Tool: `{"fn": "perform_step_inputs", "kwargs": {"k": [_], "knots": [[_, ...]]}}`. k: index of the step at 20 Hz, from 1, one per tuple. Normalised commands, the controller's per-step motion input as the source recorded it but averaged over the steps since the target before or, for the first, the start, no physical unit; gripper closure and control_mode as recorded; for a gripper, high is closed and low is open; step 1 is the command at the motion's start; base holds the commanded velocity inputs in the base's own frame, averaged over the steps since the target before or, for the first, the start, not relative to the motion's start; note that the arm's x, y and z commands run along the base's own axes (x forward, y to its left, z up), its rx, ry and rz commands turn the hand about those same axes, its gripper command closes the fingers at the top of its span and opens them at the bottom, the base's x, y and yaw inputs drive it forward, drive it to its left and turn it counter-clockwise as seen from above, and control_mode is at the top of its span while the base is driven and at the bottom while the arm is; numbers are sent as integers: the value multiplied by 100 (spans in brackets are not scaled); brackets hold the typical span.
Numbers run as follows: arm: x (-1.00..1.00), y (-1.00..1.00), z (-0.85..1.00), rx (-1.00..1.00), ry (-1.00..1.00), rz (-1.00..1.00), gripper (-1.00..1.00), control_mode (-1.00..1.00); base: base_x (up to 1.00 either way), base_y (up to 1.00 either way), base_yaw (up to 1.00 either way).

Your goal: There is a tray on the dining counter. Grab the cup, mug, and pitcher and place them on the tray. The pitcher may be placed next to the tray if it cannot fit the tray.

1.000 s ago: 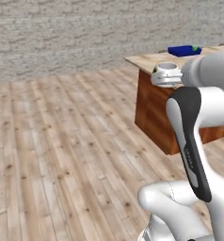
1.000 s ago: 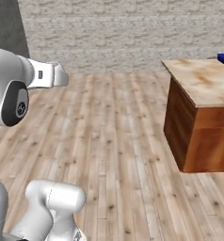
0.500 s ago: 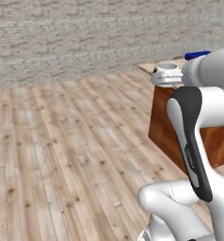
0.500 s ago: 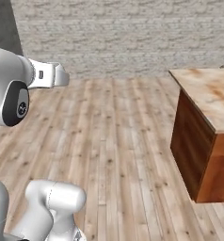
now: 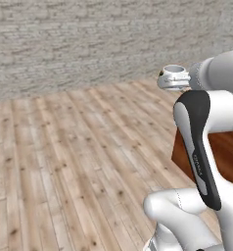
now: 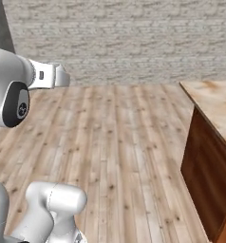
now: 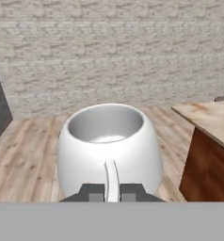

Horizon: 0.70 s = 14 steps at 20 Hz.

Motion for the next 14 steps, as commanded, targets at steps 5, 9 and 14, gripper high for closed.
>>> {"fn": "perform_step_inputs", "kwargs": {"k": [5, 9, 14], "knots": [[0, 0, 0, 0, 0, 0, 100, 100, 100, 32, 0], [0, 0, 0, 0, 0, 0, 100, 100, 100, 45, -8], [0, 0, 0, 0, 0, 0, 100, 100, 95, 65, -20]]}}
